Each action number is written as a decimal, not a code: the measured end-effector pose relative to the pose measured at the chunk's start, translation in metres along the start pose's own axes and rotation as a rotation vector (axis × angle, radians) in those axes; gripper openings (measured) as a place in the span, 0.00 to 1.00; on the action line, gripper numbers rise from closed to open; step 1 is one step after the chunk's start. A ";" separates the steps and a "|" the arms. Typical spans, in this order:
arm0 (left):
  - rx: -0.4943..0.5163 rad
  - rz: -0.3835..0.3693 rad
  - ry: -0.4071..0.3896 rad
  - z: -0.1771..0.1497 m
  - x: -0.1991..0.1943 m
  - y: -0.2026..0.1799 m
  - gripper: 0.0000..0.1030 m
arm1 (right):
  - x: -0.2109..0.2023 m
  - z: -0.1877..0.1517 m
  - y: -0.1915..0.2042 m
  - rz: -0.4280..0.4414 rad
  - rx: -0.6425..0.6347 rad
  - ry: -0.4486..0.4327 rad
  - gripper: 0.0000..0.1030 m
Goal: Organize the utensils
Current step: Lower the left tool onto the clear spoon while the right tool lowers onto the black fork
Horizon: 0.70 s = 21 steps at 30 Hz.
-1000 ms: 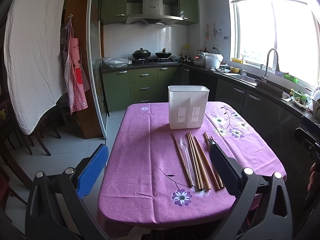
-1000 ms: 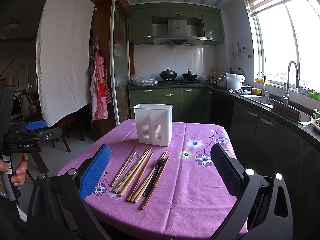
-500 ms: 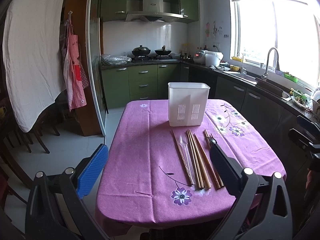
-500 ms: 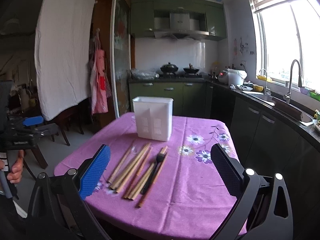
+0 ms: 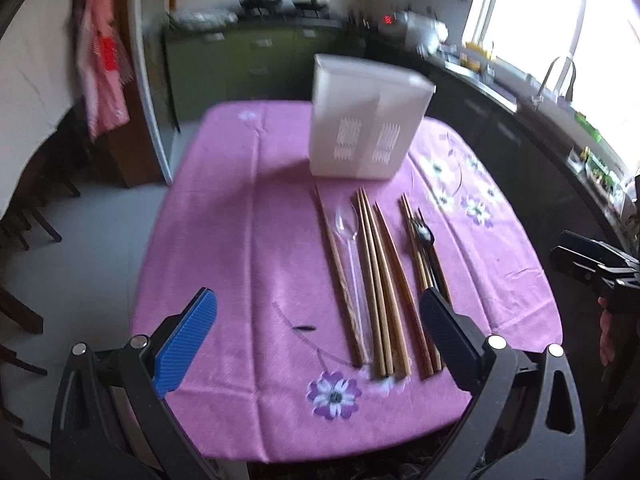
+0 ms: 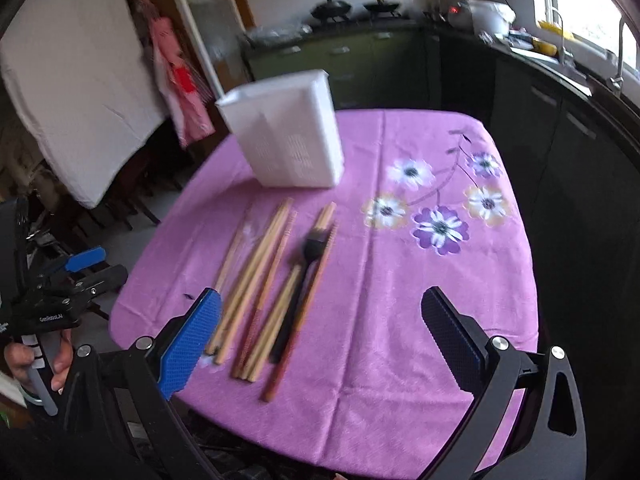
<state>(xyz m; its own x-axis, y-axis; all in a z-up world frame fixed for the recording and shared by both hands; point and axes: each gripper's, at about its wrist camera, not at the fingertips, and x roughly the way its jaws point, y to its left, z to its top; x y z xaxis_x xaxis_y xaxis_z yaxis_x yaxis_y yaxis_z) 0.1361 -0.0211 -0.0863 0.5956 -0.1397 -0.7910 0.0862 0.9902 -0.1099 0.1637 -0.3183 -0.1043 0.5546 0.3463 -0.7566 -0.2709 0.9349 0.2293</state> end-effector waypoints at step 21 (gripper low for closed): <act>0.042 -0.024 0.354 0.054 0.124 -0.033 0.28 | 0.070 0.036 -0.032 -0.046 0.041 0.160 0.50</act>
<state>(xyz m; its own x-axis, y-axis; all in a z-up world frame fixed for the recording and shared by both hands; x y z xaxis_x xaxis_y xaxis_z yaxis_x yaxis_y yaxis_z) 0.2500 -0.0716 -0.1478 0.2797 -0.1459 -0.9490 0.1340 0.9846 -0.1119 0.2393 -0.3215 -0.1423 0.4325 0.2897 -0.8538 -0.2139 0.9529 0.2150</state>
